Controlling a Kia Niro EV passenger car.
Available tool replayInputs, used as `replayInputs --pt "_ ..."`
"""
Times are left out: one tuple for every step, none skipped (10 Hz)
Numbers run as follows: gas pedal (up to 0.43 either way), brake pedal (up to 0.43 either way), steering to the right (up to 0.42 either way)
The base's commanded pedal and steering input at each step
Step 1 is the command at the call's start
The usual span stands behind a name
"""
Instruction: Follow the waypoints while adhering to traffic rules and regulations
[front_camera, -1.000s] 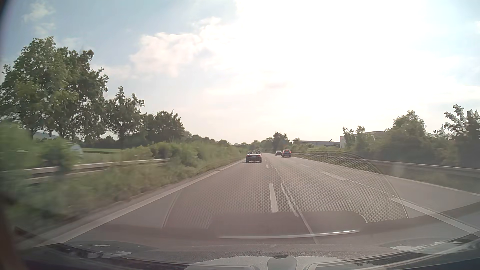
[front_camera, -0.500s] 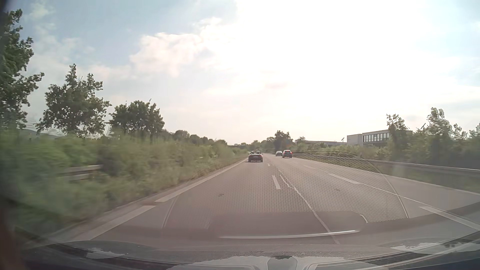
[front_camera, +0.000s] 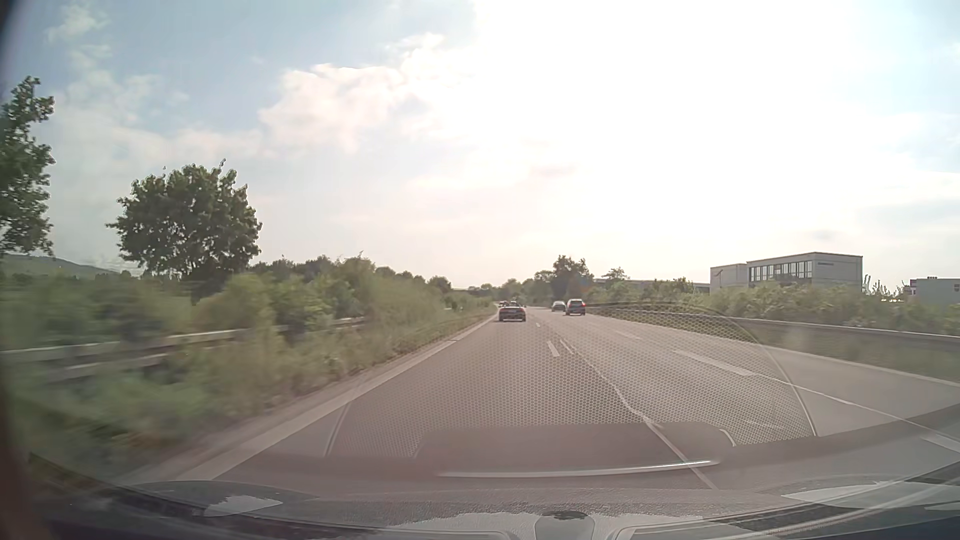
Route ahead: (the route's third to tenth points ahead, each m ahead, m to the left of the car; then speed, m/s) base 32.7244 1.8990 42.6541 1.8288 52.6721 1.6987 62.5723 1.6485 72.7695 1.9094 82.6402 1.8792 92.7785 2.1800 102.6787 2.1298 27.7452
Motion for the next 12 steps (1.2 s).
replayInputs --pt "0.409 0.000 -0.001" --pt "0.409 0.000 -0.001" --pt "0.409 0.000 -0.001" --pt "0.409 0.000 0.000" --pt "0.390 0.000 -0.001" --pt "0.378 0.000 -0.001" --pt "0.339 0.000 -0.001" --pt "0.331 0.000 0.000" --pt "0.319 0.000 -0.001" --pt "0.319 0.000 -0.001" --pt "0.319 0.000 -0.001" --pt "0.319 0.000 -0.001"
